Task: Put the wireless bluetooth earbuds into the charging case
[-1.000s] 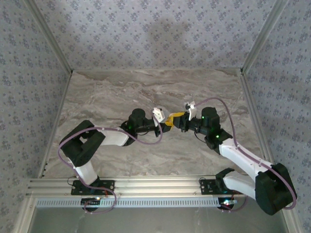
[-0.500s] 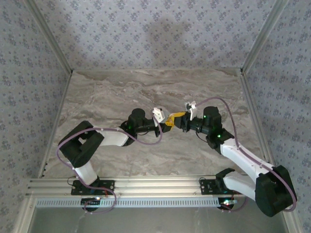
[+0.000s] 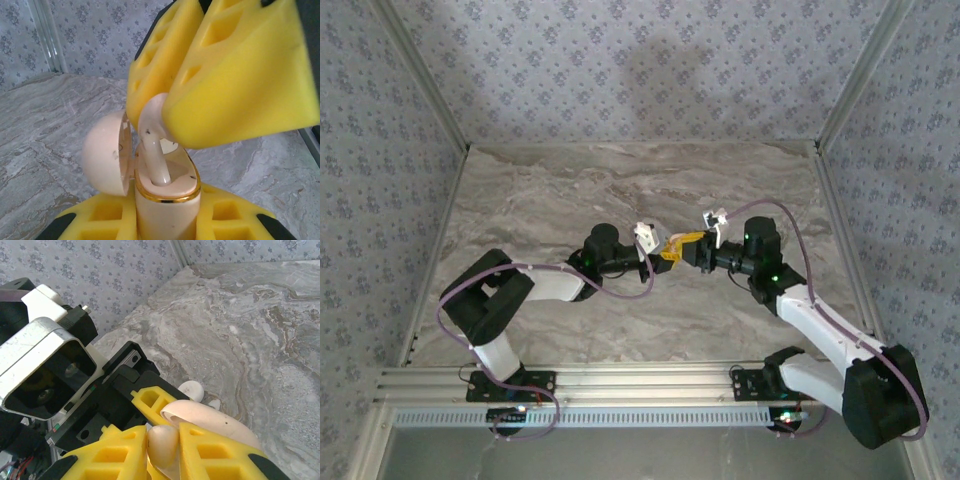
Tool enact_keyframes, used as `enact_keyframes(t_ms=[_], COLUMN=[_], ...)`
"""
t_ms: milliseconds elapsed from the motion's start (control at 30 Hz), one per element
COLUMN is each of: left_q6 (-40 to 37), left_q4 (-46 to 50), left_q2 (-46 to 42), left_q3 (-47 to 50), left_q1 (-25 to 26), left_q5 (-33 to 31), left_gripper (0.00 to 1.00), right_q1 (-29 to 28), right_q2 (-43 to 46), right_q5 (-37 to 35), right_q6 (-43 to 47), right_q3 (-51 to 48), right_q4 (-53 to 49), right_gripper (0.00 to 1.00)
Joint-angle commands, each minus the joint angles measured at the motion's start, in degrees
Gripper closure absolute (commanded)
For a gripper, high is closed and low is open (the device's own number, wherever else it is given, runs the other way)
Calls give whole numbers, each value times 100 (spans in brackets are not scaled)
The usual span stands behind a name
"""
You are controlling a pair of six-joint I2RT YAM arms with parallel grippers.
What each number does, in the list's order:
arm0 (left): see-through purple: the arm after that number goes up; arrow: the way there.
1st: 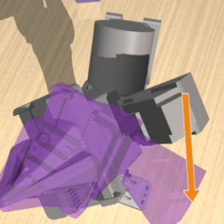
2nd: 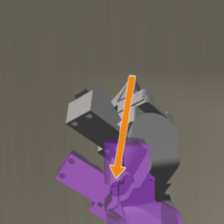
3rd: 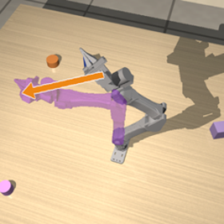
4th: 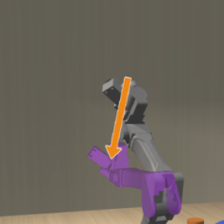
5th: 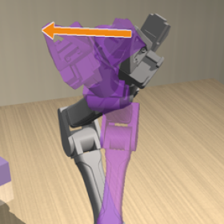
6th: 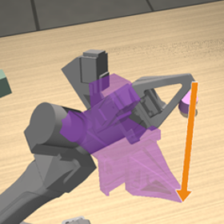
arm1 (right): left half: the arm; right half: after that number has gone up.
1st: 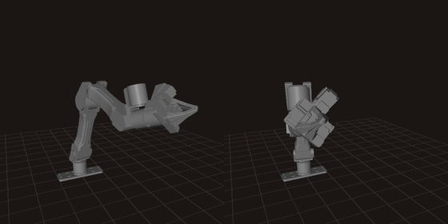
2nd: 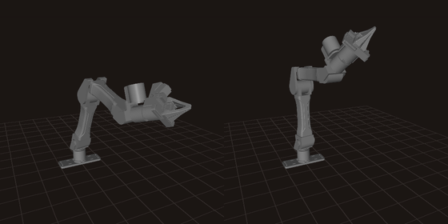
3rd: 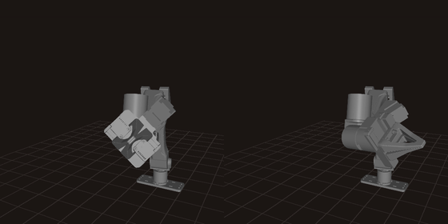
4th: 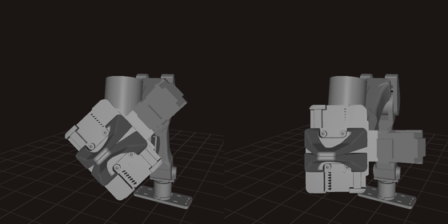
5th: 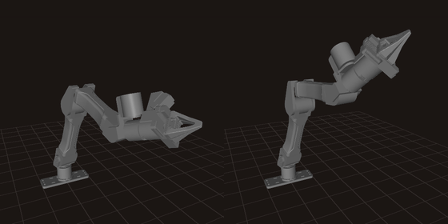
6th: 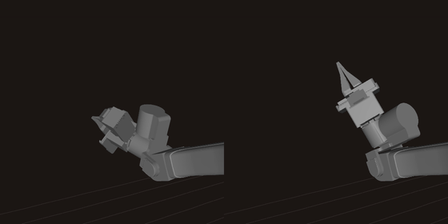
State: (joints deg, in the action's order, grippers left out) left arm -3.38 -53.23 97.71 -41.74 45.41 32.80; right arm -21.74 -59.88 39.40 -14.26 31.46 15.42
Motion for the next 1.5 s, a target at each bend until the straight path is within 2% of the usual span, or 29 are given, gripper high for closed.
enact_keyframes(t_ms=[0, 367, 900, 1167, 1467], left_q6=[21, -47, -183, -202, -276], left_q4=[-574, -496, -311, -268, -162], left_q2=[-270, -392, -609, -716, -762], left_q3=[-45, -19, -53, -67, -72], left_q1=[3, 3, 3, 4, 3], left_q5=[159, 324, 723, 766, 825], left_gripper=[88, 88, 88, 88, 88], right_q1=[95, 216, 372, 346, 185], right_q2=[64, -13, -298, -452, -689], right_q5=[498, 991, 1118, 1255, 1047], right_q6=[258, 793, 1949, 2024, 2315], right_q3=[145, 463, 1161, 1367, 1737], right_q4=[-537, -1233, -2725, -2817, -3301], right_gripper=[77, 76, 76, 76, 76])
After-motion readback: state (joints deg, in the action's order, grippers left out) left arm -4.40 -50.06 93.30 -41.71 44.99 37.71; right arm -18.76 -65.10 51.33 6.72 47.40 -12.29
